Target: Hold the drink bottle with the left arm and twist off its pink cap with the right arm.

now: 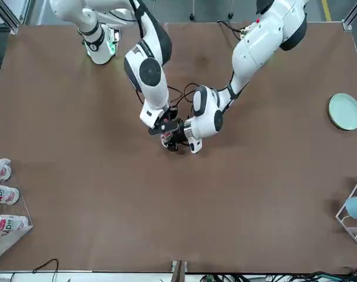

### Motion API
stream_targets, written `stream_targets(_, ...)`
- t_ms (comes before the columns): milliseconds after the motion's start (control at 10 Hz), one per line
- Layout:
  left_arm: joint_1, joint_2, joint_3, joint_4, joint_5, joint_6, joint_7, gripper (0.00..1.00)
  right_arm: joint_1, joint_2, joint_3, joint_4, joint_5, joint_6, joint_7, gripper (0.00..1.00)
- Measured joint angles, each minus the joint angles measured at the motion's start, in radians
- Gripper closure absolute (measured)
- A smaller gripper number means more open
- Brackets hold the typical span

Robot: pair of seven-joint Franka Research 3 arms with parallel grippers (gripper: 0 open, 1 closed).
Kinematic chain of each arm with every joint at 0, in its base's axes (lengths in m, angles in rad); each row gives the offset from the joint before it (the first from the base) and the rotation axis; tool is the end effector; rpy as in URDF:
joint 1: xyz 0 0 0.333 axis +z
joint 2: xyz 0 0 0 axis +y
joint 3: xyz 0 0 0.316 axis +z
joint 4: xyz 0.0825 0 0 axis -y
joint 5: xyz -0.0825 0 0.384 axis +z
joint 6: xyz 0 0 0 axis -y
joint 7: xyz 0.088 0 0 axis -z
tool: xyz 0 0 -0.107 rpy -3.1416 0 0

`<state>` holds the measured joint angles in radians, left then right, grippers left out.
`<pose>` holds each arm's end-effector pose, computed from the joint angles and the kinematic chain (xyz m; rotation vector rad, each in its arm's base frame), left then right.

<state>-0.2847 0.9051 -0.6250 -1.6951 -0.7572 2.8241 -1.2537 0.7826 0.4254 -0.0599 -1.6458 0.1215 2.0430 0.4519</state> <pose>0.4913 -0.4843 0.1591 1.9443 1.5393 -0.7520 0.4930 0.4496 0.3661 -3.0675 -0.3373 0.1054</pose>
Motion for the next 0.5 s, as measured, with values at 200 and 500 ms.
stream_targets(200, 0.000, 0.000, 0.000, 0.000, 0.000, 0.000, -0.001, 0.37, 0.000, 0.000, 0.000, 0.000, -0.003, 0.000, -0.030, 0.56)
stream_targets(500, 0.000, 0.000, 0.000, 0.000, 0.000, 0.000, -0.001, 0.37, 0.001, 0.000, 0.000, 0.000, -0.006, 0.001, -0.071, 0.56)
